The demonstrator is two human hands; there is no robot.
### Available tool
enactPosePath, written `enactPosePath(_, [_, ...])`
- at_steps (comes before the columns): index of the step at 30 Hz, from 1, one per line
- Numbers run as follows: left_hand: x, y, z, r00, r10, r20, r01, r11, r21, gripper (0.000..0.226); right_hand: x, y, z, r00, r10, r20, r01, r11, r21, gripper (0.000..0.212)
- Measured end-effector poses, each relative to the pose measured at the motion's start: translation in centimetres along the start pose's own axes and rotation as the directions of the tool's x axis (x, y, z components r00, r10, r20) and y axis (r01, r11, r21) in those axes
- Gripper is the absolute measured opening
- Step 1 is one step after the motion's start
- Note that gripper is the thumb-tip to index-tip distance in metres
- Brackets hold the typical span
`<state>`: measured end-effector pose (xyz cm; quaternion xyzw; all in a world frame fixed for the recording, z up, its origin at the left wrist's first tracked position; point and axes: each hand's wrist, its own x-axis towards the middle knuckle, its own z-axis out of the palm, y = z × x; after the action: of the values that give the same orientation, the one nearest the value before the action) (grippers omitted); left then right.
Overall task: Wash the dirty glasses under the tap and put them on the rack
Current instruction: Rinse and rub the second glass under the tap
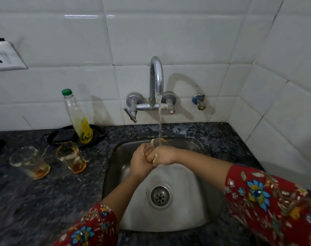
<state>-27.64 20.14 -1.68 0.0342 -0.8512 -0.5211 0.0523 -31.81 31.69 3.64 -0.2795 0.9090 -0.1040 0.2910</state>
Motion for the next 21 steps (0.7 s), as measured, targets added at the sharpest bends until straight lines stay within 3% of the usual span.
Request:
enactPosePath(2, [0.1,0.3,-1.1,0.989,0.059,0.136,-0.062,0.998,0.016,0.039,-0.5,1.0,-0.6,0.992,-0.116,-0.044,0.097,0.948,-0.303,0.011])
enactPosePath(4, [0.5,0.6,-2.2,0.946,0.094,0.311,-0.074,0.994,-0.077,0.057,-0.6,2.0,-1.1,0.93,-0.358,-0.081,0.206,0.693,-0.691,0.013])
enactPosePath(5, [0.8,0.6,-2.3,0.941,0.098,0.325,-0.076,0.994,-0.079,0.061,-0.6,2.3,-1.2,0.905,-0.42,-0.071,0.227,0.616,-0.754,0.019])
enactPosePath(6, [1.0,0.7,-2.2,0.953,0.1,0.285,-0.083,0.994,-0.072,0.059,-0.8,2.2,-1.3,0.918,-0.39,-0.065,0.21,0.622,-0.755,0.022])
enactPosePath(9, [1.1,0.5,-0.7,0.997,0.051,0.053,-0.055,0.996,0.067,0.038,-1.2,0.8,-1.5,0.985,-0.128,-0.118,0.058,0.879,-0.474,0.019])
enactPosePath(11, [1.1,0.7,-0.4,0.998,0.063,-0.017,-0.062,0.997,0.05,0.037,-1.3,0.6,-1.8,0.99,-0.102,-0.101,0.059,0.931,-0.361,0.014])
enactPosePath(13, [1.2,0.7,-0.8,0.993,0.091,0.072,-0.09,0.996,-0.028,0.048,-1.9,0.9,-2.2,0.963,-0.245,-0.111,0.152,0.837,-0.525,0.01])
enactPosePath(15, [1.6,0.6,-1.6,0.958,0.185,0.22,-0.184,0.983,-0.025,0.063,-2.1,2.3,-2.5,0.853,-0.508,-0.121,0.257,0.609,-0.75,0.006])
enactPosePath(16, [1.8,0.9,-1.8,0.942,0.201,0.27,-0.204,0.979,-0.016,0.065,-2.3,2.7,-2.6,0.823,-0.558,-0.107,0.273,0.554,-0.786,0.009])
enactPosePath(18, [1.8,1.4,-1.6,0.943,0.183,0.279,-0.178,0.983,-0.042,0.05,-2.5,2.1,-2.0,0.907,-0.397,-0.141,0.191,0.687,-0.701,0.016])
enactPosePath(20, [1.5,1.6,-0.7,0.968,0.173,0.183,-0.175,0.985,-0.01,0.039,-2.0,0.7,-1.2,0.994,-0.032,-0.106,-0.011,0.923,-0.385,0.019])
enactPosePath(21, [1.3,1.5,-0.3,0.976,0.18,0.124,-0.186,0.982,0.033,0.038,-1.4,0.5,-0.9,0.997,0.062,-0.053,-0.073,0.969,-0.235,0.02])
